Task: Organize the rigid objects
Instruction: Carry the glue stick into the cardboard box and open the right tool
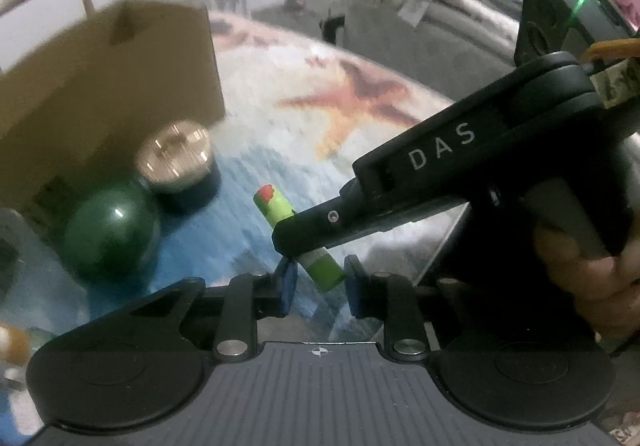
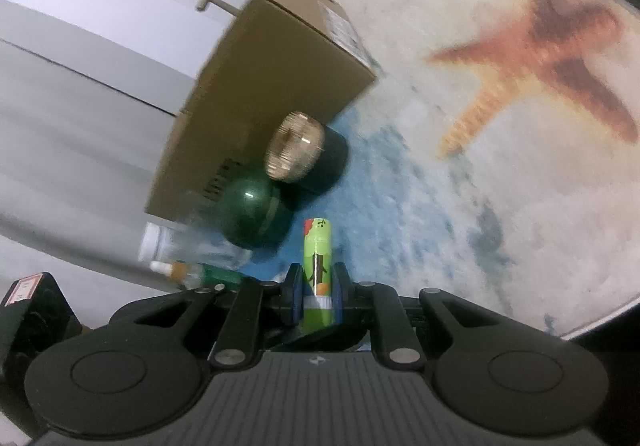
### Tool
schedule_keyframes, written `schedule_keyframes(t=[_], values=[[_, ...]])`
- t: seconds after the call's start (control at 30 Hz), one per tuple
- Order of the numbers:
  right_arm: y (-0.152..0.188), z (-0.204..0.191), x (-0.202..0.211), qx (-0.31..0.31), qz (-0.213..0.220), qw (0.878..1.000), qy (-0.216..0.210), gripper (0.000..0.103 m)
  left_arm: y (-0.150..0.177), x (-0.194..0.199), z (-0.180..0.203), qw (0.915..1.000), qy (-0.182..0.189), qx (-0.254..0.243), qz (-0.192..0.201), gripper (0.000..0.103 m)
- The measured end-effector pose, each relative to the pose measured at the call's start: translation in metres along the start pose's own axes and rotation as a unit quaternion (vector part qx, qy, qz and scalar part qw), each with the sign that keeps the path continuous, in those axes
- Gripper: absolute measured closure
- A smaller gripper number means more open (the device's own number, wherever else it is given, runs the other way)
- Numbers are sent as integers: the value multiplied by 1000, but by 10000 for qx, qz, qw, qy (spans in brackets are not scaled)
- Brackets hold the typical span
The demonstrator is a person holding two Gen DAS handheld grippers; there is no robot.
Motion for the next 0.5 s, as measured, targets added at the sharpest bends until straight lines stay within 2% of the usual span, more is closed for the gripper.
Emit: schedule_keyframes(t=[0.13, 0.3, 0.4, 0.5], values=[[-21, -42, 17, 422, 323, 9983, -250, 87, -20, 41, -12, 9992, -66, -31, 396, 79], [-64, -112, 19, 1208, 595, 9891, -601, 87, -60, 96, -45, 9940, -520, -154, 950, 79], [-92, -148, 0, 1523, 494, 9841, -763, 87, -77, 120, -74, 9903, -852, -59, 1099, 79], [-117, -174, -36, 1694, 194, 9823, -779, 87, -89, 127, -113, 9881, -1136, 104, 1028, 79]])
Point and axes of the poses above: each gripper's, at about its wrist camera, not at the fingertips, and x roughly against the way its jaws point, z to its right, y to its underside, the point moved 7 cm from there along -x, roughly the way its jaws point, and after that the axes turned 4 degrees about x, right-handed, at the moved point
